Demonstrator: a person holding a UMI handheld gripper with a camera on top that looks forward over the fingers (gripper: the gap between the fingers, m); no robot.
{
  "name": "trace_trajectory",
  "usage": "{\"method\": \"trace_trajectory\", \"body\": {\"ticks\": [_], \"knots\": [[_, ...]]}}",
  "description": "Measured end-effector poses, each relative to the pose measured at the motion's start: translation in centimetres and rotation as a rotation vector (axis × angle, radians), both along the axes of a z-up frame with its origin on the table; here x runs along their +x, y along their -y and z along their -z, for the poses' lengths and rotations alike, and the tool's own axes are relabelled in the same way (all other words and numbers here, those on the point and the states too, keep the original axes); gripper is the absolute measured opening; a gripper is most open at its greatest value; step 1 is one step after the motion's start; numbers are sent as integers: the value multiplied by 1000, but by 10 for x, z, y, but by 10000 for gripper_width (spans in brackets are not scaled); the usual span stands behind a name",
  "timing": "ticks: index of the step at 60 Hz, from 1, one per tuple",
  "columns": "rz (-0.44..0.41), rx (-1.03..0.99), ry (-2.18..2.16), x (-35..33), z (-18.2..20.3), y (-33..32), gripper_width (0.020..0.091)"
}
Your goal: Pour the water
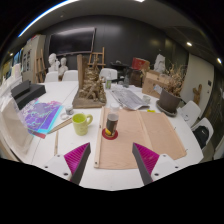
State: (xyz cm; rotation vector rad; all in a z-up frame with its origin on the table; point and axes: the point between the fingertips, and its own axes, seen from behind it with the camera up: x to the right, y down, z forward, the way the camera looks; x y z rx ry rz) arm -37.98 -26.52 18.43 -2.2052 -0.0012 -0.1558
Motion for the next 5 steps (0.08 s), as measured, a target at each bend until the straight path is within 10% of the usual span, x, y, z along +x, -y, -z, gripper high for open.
{"method": "trace_trajectory", "body": {"ticks": [5], "knots": [[-5,13,-10,4,-3,-4,856]]}}
